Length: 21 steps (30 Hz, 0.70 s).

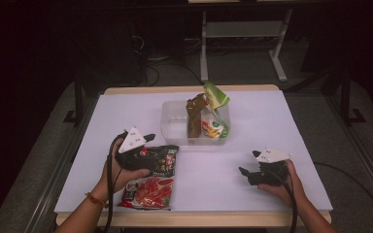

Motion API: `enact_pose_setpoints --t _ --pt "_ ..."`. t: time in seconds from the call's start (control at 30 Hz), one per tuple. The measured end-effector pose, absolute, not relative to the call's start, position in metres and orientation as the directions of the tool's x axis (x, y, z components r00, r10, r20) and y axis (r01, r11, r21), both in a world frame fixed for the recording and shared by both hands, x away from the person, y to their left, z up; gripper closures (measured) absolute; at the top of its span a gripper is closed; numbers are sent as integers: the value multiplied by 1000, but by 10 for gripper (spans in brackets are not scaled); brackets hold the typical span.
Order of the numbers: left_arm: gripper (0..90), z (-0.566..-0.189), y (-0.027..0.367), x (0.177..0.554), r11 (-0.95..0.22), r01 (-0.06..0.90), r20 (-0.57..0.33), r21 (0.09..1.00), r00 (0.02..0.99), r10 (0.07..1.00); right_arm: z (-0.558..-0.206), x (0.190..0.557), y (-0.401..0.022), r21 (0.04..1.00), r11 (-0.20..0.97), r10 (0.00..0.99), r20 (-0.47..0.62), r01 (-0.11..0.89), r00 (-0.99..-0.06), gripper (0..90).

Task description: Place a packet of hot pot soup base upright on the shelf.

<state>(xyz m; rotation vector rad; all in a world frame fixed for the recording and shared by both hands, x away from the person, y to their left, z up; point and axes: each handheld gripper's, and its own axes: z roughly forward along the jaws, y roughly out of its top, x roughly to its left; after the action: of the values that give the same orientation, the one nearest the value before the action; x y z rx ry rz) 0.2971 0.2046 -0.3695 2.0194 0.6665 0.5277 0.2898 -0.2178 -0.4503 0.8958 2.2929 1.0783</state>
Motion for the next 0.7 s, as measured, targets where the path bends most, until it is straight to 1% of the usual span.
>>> enact_pose_setpoints --t 0.13,0.23,0.3,0.33,0.43,0.5,0.57,0.7 --pt "281 -382 224 296 -442 278 91 853 754 650 -451 290 -217 794 486 714 -118 366 -691 228" --pt "251 -395 239 298 -459 325 63 826 757 650 -451 290 -216 794 485 712 -116 366 -693 228" --pt "250 -404 250 297 -466 344 56 815 754 655 -451 290 -215 793 488 709 -117 364 -696 228" --pt "246 -409 257 297 -459 363 34 811 754 656 -450 290 -214 793 488 708 -115 365 -697 228" --pt "234 -416 271 294 -451 388 12 804 747 665 -450 292 -212 794 492 701 -119 356 -703 228" --pt "229 -420 280 291 -432 413 -24 802 745 667 -450 294 -210 795 490 698 -112 358 -707 228" --pt "229 -423 286 288 -430 423 -33 797 743 669 -450 296 -207 795 493 693 -113 353 -712 228" --pt "229 -433 293 284 -410 472 -96 780 738 668 -450 299 -203 792 501 683 -114 349 -722 228"
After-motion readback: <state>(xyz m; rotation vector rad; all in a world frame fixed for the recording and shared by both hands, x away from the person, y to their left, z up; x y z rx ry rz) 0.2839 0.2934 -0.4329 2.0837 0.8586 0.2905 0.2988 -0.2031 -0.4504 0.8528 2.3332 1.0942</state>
